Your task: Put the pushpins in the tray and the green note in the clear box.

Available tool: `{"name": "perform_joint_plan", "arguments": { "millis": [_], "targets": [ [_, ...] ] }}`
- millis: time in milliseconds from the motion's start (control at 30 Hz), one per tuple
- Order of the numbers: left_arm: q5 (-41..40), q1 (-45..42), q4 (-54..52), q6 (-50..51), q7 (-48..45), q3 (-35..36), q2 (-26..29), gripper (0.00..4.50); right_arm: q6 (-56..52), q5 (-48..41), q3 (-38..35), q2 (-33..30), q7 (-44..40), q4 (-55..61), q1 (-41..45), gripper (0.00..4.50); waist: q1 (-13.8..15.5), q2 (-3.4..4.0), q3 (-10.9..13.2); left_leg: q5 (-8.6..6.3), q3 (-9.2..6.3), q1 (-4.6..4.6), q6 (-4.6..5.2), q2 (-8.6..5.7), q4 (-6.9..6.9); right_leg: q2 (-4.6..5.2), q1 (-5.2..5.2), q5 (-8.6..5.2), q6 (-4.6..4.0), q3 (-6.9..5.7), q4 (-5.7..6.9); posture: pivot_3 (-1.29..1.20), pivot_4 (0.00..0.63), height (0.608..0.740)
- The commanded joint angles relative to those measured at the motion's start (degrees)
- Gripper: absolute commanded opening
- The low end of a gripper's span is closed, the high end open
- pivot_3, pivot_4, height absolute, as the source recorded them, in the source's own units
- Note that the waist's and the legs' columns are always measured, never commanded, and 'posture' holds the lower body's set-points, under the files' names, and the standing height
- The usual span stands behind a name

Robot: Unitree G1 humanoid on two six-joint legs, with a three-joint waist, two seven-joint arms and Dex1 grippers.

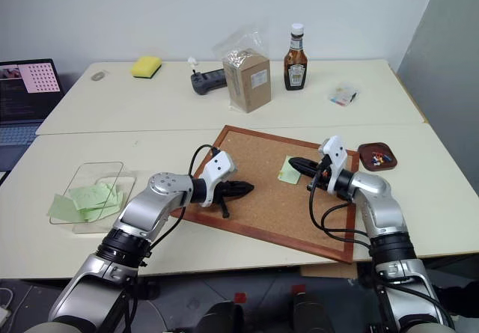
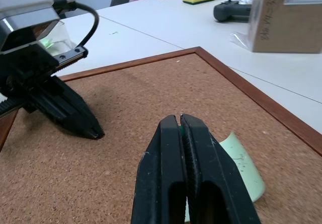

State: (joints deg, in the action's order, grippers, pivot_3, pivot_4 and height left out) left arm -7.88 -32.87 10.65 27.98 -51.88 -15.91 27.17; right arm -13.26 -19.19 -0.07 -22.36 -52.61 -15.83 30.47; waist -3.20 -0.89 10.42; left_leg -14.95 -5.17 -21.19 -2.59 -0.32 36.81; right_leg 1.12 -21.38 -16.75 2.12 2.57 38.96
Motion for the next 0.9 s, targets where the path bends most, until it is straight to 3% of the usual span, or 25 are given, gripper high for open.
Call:
{"name": "perform_joint_plan", "arguments": {
  "millis": [33, 133, 233, 400, 733, 900],
  "targets": [
    [3.0, 1.7, 2.3, 1.9, 0.9, -1.6, 1.1, 0.00, -2.8, -2.4, -5.6, -1.0, 5.2, 3.2, 1.1, 0.01, 0.0, 0.00, 0.0, 0.00, 0.00, 0.00, 0.00, 0.00, 0.00, 0.00, 0.00, 0.00, 0.00, -0.01, 0.00, 0.00, 0.150, 0.740],
    [2.9, 1.8, 2.0, 2.0, 0.8, -1.7, 1.1, 0.00, -3.0, -0.1, -8.1, -1.7, 11.5, 1.6, 2.5, 0.01, 0.0, 0.00, 0.0, 0.00, -0.02, -0.01, 0.00, 0.00, 0.00, 0.01, 0.00, 0.00, 0.00, 0.02, 0.00, 0.00, 0.150, 0.740],
    [2.8, 1.7, 1.8, 2.1, 0.7, -1.6, 1.1, 0.00, -0.2, 8.2, -9.4, -5.1, 23.3, -3.7, 3.9, 0.01, 0.0, 0.00, 0.0, 0.00, 0.02, 0.00, 0.00, -0.01, 0.00, 0.02, -0.01, 0.00, 0.00, 0.05, 0.00, 0.00, 0.150, 0.740],
    [2.8, 1.8, 1.7, 2.1, 0.6, -1.7, 1.2, 0.00, -1.7, 8.7, -13.1, -5.7, 31.3, -9.9, 5.7, 0.01, 0.0, 0.00, 0.0, 0.00, 0.16, -0.01, 0.00, -0.03, -0.13, 0.01, -0.04, -0.01, -0.02, 0.07, -0.04, 0.00, 0.150, 0.740],
    [3.0, 0.8, 2.5, 1.9, -0.1, -1.9, 1.4, 0.00, -0.8, 7.0, -16.7, -6.4, 32.0, -26.9, 12.5, 0.01, 0.0, 0.01, 0.0, 0.00, 0.25, 0.02, 0.01, -0.03, -0.14, 0.01, -0.04, 0.00, -0.02, 0.14, -0.04, 0.00, 0.150, 0.740],
    [3.0, 0.8, 2.4, 2.1, -0.2, -1.8, 1.5, 0.00, 1.1, 7.0, -16.6, -6.4, 31.5, -31.0, 14.5, 0.89, 0.0, 0.00, 0.0, 0.00, 0.25, 0.01, 0.01, -0.03, -0.14, 0.01, -0.03, 0.00, -0.02, 0.15, -0.04, 0.00, 0.150, 0.740]
  ]
}}
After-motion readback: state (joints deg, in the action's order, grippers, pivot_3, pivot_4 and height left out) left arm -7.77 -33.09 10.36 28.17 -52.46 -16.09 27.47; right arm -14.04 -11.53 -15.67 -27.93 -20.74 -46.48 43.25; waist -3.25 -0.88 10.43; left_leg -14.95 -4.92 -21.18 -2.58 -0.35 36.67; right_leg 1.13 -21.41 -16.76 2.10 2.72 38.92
